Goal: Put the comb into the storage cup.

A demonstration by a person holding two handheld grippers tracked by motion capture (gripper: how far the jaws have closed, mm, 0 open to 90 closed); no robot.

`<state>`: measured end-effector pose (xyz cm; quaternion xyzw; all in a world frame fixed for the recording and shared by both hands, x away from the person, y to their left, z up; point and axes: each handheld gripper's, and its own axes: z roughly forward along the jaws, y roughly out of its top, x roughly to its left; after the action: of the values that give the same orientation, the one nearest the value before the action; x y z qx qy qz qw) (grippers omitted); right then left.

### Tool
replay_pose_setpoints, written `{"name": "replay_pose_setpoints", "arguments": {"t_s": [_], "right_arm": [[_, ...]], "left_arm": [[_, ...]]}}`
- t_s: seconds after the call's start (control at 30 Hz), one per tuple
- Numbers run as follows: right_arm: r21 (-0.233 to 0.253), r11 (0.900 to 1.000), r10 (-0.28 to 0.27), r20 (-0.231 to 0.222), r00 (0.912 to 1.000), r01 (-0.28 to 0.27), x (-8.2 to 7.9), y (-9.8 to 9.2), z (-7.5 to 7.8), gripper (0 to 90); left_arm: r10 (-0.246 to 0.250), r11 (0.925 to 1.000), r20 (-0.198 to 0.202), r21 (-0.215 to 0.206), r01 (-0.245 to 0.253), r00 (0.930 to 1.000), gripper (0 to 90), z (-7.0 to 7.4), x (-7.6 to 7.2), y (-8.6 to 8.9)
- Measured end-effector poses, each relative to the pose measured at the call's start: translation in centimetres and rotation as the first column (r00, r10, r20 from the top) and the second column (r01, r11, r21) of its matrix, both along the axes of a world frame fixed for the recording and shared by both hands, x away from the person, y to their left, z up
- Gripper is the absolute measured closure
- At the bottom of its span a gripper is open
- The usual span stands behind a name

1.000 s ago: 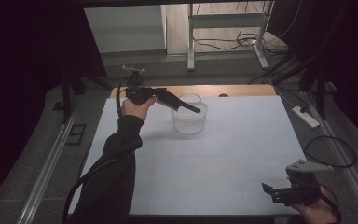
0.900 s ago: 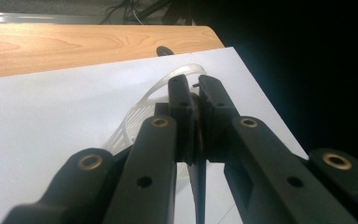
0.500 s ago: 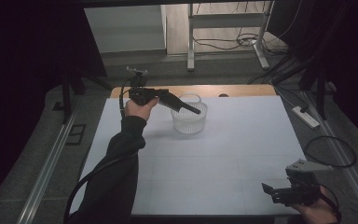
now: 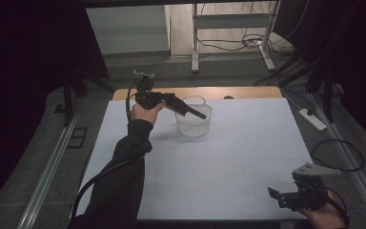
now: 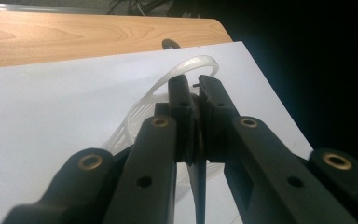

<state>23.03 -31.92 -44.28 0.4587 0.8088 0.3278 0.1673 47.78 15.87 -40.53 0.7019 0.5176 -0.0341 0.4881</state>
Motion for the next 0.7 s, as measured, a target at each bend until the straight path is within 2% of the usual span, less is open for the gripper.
{"name": "replay_pose_setpoints", "arguments": {"t_s": [0.33, 0.7], "right_arm": [[0.001, 1.000, 0.001, 0.001, 1.0000, -0.001, 0.0, 0.0, 0.0, 0.0], [-0.004, 1.000, 0.002, -0.002, 1.0000, -0.002, 0.0, -0.1, 0.0, 0.0]], "left_arm": [[-0.004, 1.0000, -0.009, 0.001, 0.004, 0.9999, 84.1, -0.6, 0.1, -0.3], [-0.002, 0.9998, -0.023, -0.020, 0.001, 0.9997, 84.0, -1.6, 0.3, -0.5]]}}
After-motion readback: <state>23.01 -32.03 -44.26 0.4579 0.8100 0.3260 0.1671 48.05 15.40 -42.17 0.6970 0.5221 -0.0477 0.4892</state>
